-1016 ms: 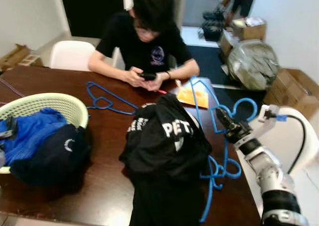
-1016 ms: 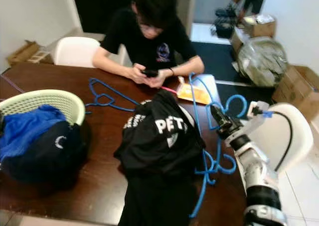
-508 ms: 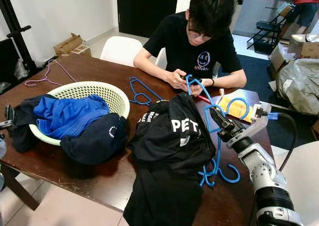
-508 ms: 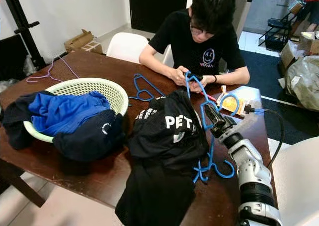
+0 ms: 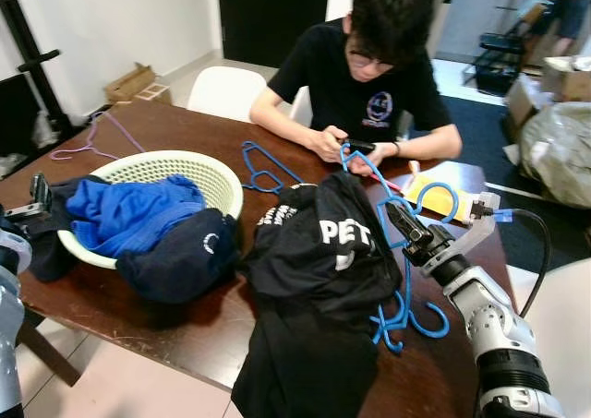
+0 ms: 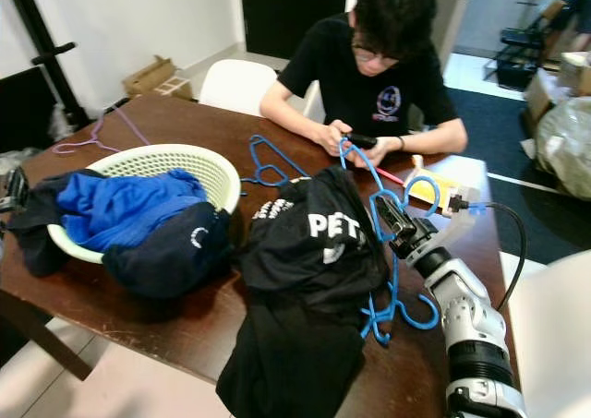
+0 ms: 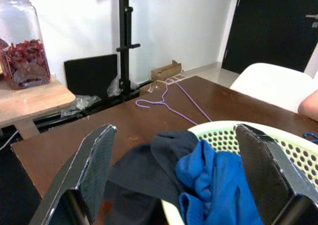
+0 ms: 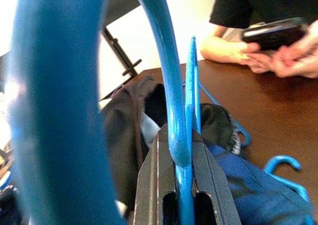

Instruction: Hang hanger

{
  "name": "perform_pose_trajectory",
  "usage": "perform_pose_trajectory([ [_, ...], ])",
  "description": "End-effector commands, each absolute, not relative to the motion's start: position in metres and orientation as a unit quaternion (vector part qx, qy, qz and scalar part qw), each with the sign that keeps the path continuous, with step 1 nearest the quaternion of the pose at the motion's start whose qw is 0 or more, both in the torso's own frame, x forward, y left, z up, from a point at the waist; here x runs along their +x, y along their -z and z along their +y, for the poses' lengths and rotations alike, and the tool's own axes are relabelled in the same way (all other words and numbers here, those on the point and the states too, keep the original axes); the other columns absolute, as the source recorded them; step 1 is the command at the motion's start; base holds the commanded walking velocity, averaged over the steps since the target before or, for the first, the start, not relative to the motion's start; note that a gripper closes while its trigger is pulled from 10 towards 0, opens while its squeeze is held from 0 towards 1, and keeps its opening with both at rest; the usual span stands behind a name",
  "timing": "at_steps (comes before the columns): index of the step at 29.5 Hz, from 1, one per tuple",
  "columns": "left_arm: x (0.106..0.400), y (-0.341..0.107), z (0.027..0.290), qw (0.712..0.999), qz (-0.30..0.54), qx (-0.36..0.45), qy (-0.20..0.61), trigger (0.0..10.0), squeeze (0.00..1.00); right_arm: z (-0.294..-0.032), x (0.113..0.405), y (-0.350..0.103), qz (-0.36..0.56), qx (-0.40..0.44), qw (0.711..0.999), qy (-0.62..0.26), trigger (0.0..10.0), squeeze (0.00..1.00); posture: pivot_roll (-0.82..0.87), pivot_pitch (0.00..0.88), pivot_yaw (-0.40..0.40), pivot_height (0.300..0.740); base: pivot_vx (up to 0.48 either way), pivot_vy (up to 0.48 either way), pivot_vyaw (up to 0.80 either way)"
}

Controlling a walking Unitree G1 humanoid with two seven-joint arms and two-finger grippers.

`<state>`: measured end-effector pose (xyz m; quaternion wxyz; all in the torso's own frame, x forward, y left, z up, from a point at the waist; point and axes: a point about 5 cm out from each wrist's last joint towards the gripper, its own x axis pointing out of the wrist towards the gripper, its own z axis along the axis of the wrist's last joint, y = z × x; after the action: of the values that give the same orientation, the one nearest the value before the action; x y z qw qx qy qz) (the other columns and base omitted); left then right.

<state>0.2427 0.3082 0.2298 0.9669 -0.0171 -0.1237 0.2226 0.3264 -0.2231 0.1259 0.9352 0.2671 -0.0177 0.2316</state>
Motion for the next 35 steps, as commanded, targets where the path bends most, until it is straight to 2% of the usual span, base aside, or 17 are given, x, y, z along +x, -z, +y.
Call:
perform_pose_trajectory([
  [1,0.244,-0.227,0.310,0.968,-0.118,-0.022,-0.222,10.0,0.00,-0.220,0.327,-0.127,-0.020,0.261,0.935,-0.239,10.0,0.00,0.14,0.000,-0.066,0.740,0.000,0.000,0.80],
  [4,0.249,-0.227,0.307,0.970,-0.119,-0.029,-0.208,10.0,0.00,-0.223,0.329,-0.125,-0.016,0.269,0.938,-0.218,10.0,0.00,0.14,0.000,-0.060,0.740,0.000,0.000,0.69],
  [11,0.263,-0.232,0.297,0.980,-0.124,-0.059,-0.143,10.0,0.00,-0.225,0.330,-0.121,-0.003,0.274,0.942,-0.194,10.0,0.00,0.13,0.000,-0.064,0.740,0.000,0.000,0.00],
  [19,0.281,-0.236,0.297,0.982,-0.131,-0.113,-0.072,10.0,0.00,-0.226,0.331,-0.120,0.002,0.272,0.943,-0.192,10.0,0.00,0.12,0.000,-0.066,0.740,0.000,0.000,0.00],
  [24,0.289,-0.233,0.301,0.978,-0.130,-0.153,-0.055,10.0,0.00,-0.226,0.331,-0.121,0.003,0.271,0.944,-0.189,10.0,0.00,0.11,0.000,-0.064,0.740,0.393,0.000,0.00],
  [29,0.300,-0.212,0.300,0.977,-0.071,-0.200,-0.007,10.0,0.00,-0.227,0.331,-0.121,0.006,0.266,0.945,-0.188,10.0,0.00,0.09,0.000,-0.072,0.740,0.160,0.000,0.00],
  [31,0.300,-0.212,0.300,0.977,-0.071,-0.200,-0.007,10.0,0.00,-0.227,0.331,-0.121,0.006,0.266,0.945,-0.188,10.0,0.00,0.09,0.000,-0.072,0.740,0.000,0.000,0.00],
  [35,0.312,-0.194,0.294,0.983,0.006,-0.175,0.047,10.0,0.00,-0.228,0.330,-0.120,0.013,0.256,0.948,-0.188,10.0,0.00,0.08,0.000,-0.077,0.740,0.000,0.000,0.00],
])
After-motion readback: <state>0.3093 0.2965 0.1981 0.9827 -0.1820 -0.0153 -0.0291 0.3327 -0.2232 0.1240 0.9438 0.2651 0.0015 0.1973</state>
